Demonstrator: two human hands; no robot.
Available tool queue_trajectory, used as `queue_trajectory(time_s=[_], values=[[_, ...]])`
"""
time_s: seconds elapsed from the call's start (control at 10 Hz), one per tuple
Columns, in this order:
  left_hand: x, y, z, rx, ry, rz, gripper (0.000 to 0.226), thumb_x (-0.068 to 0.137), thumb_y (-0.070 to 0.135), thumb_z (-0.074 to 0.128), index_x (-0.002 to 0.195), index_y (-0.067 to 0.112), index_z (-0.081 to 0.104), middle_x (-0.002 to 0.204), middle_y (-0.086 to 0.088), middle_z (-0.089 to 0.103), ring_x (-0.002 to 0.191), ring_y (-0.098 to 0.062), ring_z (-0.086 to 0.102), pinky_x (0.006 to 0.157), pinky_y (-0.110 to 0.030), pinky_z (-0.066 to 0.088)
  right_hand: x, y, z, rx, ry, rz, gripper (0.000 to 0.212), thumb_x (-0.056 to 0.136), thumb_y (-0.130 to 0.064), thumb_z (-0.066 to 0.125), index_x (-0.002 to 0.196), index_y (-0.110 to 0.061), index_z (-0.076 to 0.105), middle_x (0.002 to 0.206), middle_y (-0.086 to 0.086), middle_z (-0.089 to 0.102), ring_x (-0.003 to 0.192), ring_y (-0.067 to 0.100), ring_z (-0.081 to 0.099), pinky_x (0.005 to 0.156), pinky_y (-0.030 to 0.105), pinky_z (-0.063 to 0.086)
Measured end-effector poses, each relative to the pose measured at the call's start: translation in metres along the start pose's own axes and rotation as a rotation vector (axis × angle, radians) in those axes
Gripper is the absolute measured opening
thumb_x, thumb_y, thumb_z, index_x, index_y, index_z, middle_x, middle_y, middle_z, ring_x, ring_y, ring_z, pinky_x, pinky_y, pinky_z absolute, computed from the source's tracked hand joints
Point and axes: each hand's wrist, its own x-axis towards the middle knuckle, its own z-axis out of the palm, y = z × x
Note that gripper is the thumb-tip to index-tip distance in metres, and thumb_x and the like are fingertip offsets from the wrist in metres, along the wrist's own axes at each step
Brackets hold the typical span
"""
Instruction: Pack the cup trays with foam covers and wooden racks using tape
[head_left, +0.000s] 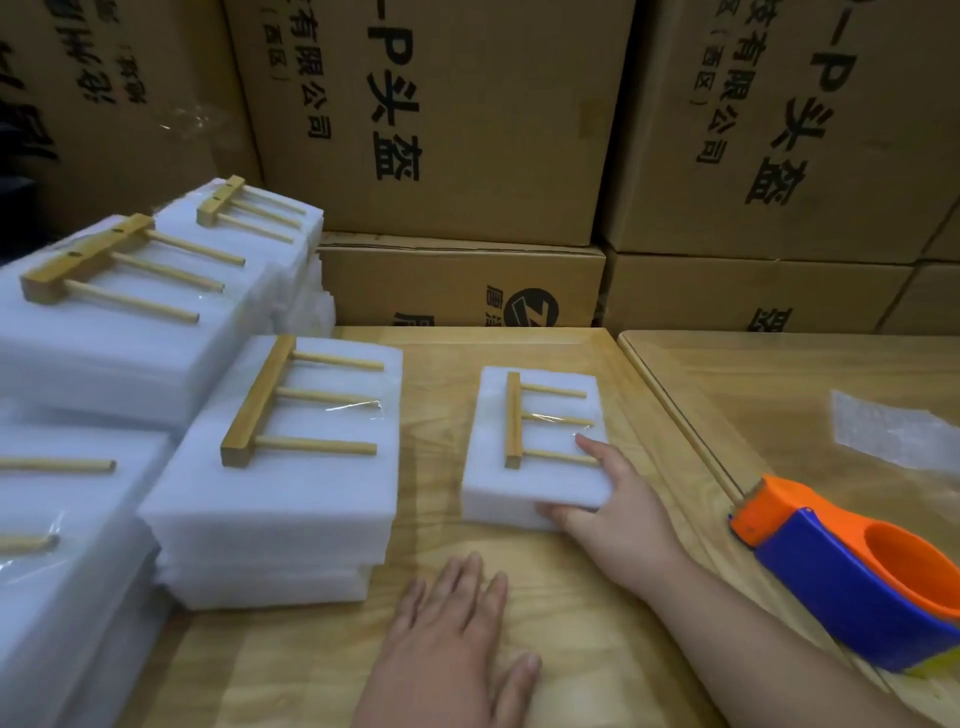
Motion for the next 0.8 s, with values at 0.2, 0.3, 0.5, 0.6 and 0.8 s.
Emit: queue_trajectory(time_s=[0.2, 0.3, 0.5, 0.6, 0.8], values=[[0.010, -0.008, 0.007, 0.076, -0.001, -0.030, 0.064, 0.070, 0.071, 0.028, 0.093, 0.043, 0.081, 0.107, 0.010, 0.077, 0.097, -0.004, 0.073, 0.093, -0.024, 0.030, 0.084, -0.024, 0.068, -0.003, -0.038, -0.005, 0.088, 0.064, -0.044, 0.091, 0.140, -0.041, 0.048, 0.127, -0.009, 0.056, 0.113, 0.013, 0.056, 0.087, 0.022, 0.044], [0.014, -0.018, 0.008, 0.114, 0.016, 0.029, 0.047, 0.073, 0.065, 0.040, 0.095, 0.048, 0.078, 0.106, 0.015, 0.076, 0.097, -0.001, 0.072, 0.087, -0.022, 0.038, 0.115, -0.035, 0.098, 0.001, -0.068, -0.027, 0.087, 0.064, -0.046, 0.090, 0.140, -0.041, 0.048, 0.126, -0.009, 0.055, 0.111, 0.015, 0.057, 0.087, 0.026, 0.045], [0.023, -0.037, 0.008, 0.189, 0.211, 0.083, 0.051, 0.045, 0.076, 0.077, 0.091, 0.055, 0.076, 0.103, 0.023, 0.075, 0.094, 0.006, 0.071, 0.070, -0.021, 0.059, 0.143, -0.034, 0.103, -0.013, -0.138, -0.020, 0.090, 0.055, -0.054, 0.089, 0.135, -0.047, 0.049, 0.126, -0.012, 0.058, 0.109, 0.012, 0.061, 0.089, 0.030, 0.051], [0.024, -0.037, 0.013, 0.208, 0.225, 0.085, 0.053, 0.046, 0.076, 0.077, 0.095, 0.054, 0.076, 0.105, 0.022, 0.075, 0.096, 0.005, 0.071, 0.072, -0.022, 0.059, 0.130, -0.026, 0.097, -0.014, -0.092, -0.055, 0.091, 0.068, -0.047, 0.087, 0.145, -0.046, 0.039, 0.126, -0.026, 0.050, 0.114, 0.001, 0.052, 0.090, 0.021, 0.040], [0.017, -0.037, 0.009, 0.148, 0.161, 0.009, 0.053, 0.061, 0.082, 0.042, 0.091, 0.055, 0.076, 0.107, 0.022, 0.074, 0.098, 0.005, 0.070, 0.089, -0.024, 0.039, 0.077, -0.014, 0.090, 0.222, 0.090, 0.068, 0.073, 0.095, -0.012, 0.063, 0.158, -0.020, 0.026, 0.142, 0.003, 0.058, 0.111, 0.007, 0.061, 0.094, 0.017, 0.040]])
